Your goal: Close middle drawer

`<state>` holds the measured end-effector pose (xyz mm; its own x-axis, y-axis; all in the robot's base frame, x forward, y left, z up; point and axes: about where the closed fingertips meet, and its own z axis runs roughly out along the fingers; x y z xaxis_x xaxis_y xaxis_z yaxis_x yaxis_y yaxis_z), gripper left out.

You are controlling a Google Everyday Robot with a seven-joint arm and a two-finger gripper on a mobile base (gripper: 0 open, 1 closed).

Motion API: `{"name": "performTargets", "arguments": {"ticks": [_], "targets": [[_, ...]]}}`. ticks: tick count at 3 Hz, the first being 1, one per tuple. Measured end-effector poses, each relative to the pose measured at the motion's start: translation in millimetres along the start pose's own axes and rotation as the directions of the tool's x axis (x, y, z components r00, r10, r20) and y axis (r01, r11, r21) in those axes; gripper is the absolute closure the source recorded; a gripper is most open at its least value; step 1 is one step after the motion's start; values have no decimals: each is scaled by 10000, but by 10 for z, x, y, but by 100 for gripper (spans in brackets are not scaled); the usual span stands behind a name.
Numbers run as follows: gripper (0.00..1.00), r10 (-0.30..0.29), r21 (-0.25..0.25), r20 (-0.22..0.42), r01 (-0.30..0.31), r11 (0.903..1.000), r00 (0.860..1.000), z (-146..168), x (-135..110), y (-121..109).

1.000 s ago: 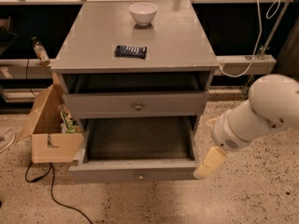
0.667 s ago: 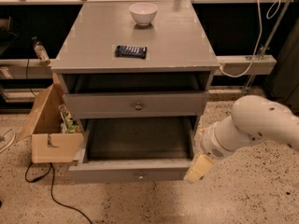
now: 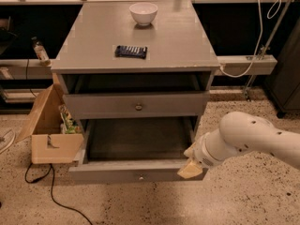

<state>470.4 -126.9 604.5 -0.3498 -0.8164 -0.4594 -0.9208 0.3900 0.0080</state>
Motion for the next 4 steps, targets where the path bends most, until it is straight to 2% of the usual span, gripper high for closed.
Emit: {"name": "performTargets", "arguments": {"ticks": [1, 2, 3, 4], "targets": [[72, -39, -53, -42, 39, 10000, 10000, 33, 23, 7], [95, -457, -518, -405, 436, 9977, 9981, 438, 289, 31], [100, -1436, -893, -801, 1364, 9866, 9864, 969, 607, 96], [100, -2294, -785, -1212, 2211, 9721, 9658, 1464, 855, 48]]}}
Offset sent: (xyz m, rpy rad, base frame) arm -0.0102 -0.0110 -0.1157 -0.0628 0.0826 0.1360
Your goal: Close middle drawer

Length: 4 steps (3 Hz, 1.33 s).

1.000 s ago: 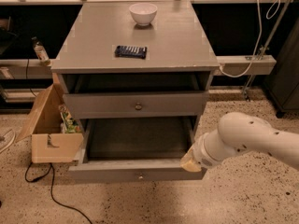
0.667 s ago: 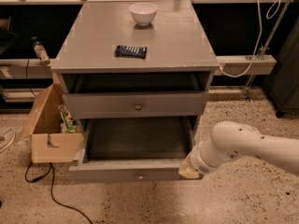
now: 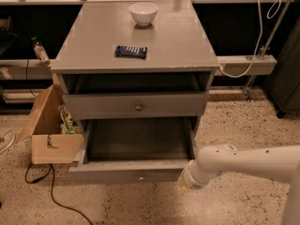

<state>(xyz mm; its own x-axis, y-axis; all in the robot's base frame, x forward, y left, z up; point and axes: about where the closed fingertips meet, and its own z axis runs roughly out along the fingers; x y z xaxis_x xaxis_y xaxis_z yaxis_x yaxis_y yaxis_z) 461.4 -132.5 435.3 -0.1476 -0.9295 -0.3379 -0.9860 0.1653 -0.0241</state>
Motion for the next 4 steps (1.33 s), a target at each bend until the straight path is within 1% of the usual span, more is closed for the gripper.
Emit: {"name": "performTargets", "arguments": {"ticks": [1, 2, 3, 4], "targets": [[100, -491, 643, -281, 508, 9966, 9984, 378, 97, -179], [100, -904, 1875, -224, 930, 9779, 9957, 532, 23, -596], [100, -916, 1909, -219, 941, 9771, 9956, 533, 17, -599], [100, -1137, 2214, 137, 1078, 9692, 9934, 554, -208, -741]]}}
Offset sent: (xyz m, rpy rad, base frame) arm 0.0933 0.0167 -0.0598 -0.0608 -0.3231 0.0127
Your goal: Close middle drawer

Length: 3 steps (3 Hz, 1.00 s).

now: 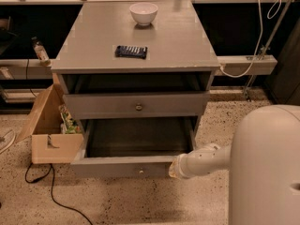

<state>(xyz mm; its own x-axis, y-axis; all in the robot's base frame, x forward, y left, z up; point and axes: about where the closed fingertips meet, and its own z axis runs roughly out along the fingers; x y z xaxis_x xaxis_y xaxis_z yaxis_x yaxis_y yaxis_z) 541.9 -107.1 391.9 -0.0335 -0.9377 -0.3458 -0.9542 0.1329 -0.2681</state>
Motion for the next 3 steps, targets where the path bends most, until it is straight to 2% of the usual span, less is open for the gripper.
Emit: {"name": "performTargets", "arguments": {"ticks": [1, 2, 3], "targets": [[100, 0, 0, 1, 0, 10000, 10000, 0, 0, 0], [100, 4, 62, 598, -8, 10000, 9982, 88, 16, -69], [100, 220, 125, 1470, -241, 9996, 9889, 130, 73, -253]]}}
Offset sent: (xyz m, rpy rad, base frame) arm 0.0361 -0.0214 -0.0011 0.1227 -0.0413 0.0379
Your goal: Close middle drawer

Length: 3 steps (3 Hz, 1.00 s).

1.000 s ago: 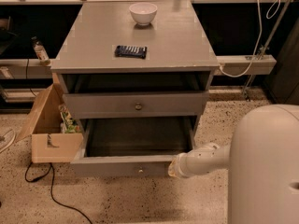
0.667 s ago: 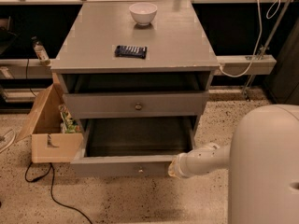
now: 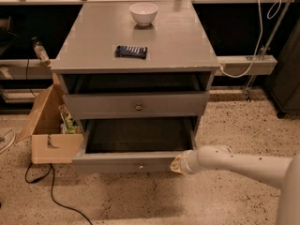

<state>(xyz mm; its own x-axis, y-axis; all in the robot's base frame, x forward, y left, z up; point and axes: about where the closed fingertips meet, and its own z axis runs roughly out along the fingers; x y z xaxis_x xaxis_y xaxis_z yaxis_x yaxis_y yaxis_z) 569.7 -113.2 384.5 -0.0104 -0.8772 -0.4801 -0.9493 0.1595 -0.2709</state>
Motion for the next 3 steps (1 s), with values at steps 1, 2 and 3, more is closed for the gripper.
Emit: {"name": "performTargets", "arguments": {"ticks": [1, 2, 3], "targets": [[100, 149, 334, 946, -182, 9993, 9954, -58, 123, -258], [100, -232, 886, 1857, 68, 9960, 9823, -98, 238, -603], [100, -295, 1095, 2250, 48, 9940, 9739, -76, 316, -792]]}}
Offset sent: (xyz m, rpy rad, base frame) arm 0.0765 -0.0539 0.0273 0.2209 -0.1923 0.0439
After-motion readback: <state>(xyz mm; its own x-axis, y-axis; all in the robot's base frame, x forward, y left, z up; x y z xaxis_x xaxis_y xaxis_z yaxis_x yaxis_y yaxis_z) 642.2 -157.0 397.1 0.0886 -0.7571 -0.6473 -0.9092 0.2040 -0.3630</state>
